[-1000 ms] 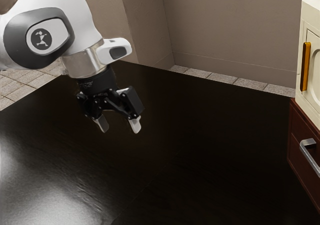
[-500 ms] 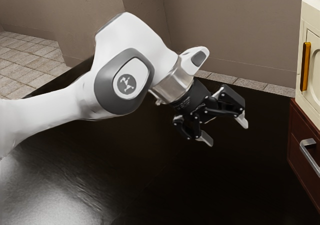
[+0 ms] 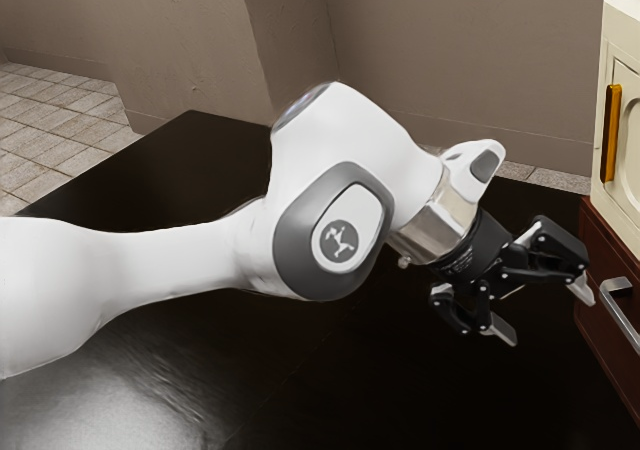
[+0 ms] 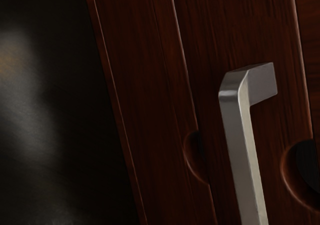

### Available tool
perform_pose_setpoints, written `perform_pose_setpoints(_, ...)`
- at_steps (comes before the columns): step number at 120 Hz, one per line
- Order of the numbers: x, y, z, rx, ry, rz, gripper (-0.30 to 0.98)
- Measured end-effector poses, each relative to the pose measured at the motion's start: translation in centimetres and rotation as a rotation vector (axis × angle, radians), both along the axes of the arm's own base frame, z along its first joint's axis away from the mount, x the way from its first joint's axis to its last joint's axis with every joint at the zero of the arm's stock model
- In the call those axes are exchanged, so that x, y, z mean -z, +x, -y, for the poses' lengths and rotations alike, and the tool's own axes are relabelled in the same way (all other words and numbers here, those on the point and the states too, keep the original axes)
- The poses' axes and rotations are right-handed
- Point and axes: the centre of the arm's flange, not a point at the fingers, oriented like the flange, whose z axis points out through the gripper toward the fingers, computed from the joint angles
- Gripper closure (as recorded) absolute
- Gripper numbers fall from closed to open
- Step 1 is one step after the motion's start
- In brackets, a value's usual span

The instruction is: Pull the drawer handle with one arm to open the drawer

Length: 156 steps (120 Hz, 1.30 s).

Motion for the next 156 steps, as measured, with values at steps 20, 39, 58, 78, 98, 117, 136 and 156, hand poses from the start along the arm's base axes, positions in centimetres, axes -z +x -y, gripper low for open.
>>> perform_pose_setpoints(20,1.6,2.3,-1.1,-0.068,-0.034,0.005,0.00)
perform_pose_setpoints(39,2.4,3.0,-0.8,-0.098,-0.055,0.015,0.00)
perform_pose_setpoints(58,3.2,3.4,1.0,-0.109,-0.061,0.032,0.00)
perform_pose_setpoints(78,3.7,4.0,0.6,-0.139,-0.057,0.035,0.00)
perform_pose_setpoints(98,3.6,3.6,0.6,-0.141,-0.056,0.025,0.00)
perform_pose_setpoints(117,3.2,3.2,0.9,-0.134,-0.055,0.021,0.00)
perform_pose_setpoints(136,2.5,1.9,2.1,-0.109,-0.048,0.025,0.00)
perform_pose_setpoints(156,3.1,1.5,2.8,-0.099,-0.044,0.011,0.00)
